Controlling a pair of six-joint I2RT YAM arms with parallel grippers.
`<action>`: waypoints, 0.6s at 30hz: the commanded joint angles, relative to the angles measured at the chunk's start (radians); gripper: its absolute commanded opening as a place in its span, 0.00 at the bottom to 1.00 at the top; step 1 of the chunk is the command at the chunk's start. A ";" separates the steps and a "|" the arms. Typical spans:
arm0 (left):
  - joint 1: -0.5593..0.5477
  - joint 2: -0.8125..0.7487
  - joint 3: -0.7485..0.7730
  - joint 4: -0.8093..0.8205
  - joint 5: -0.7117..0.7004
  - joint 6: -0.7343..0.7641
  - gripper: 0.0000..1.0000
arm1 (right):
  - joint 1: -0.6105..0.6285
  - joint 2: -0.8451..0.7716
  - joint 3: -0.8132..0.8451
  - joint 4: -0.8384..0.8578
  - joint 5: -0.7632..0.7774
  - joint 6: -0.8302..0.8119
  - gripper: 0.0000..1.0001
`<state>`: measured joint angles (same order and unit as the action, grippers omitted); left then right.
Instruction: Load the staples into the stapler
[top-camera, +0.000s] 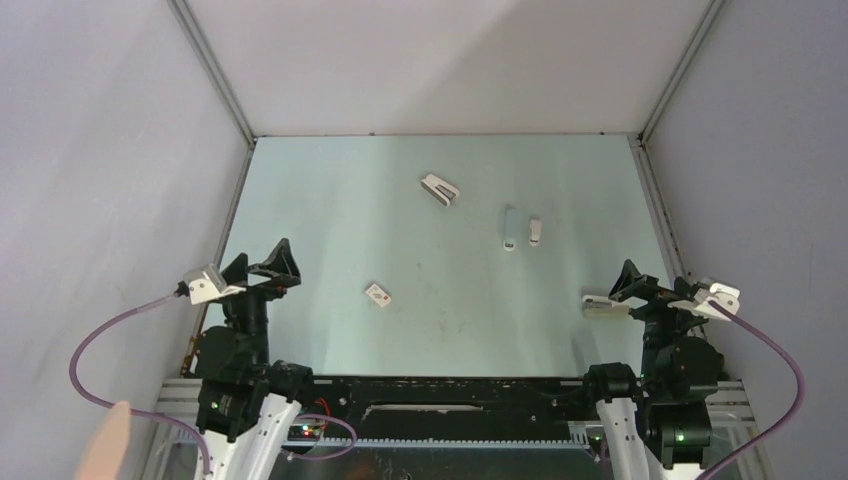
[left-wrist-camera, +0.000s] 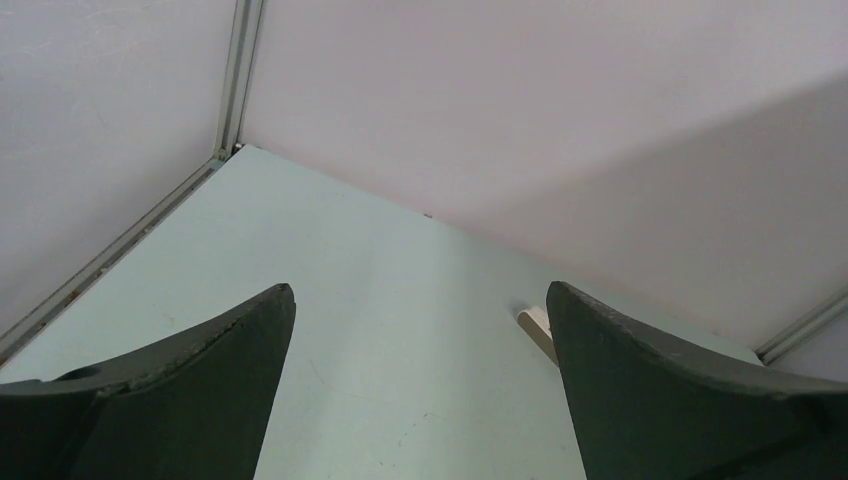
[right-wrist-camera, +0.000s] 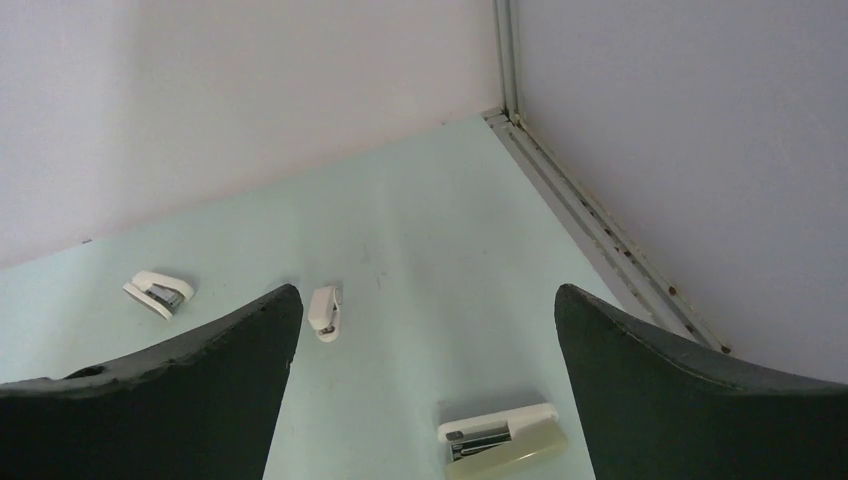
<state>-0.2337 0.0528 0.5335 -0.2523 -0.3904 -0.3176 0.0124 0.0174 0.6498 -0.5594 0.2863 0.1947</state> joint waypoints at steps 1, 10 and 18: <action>-0.013 -0.020 0.040 -0.015 -0.052 -0.033 1.00 | -0.005 0.042 0.031 0.009 -0.030 0.029 0.99; -0.017 0.056 0.114 -0.124 -0.073 -0.102 0.98 | -0.005 0.271 0.119 -0.056 -0.115 0.094 0.99; -0.015 0.200 0.153 -0.275 -0.020 -0.256 0.98 | -0.017 0.583 0.210 -0.237 -0.268 0.203 1.00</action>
<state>-0.2466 0.1707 0.6521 -0.4278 -0.4397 -0.4721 0.0055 0.4767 0.8112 -0.6868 0.1326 0.3279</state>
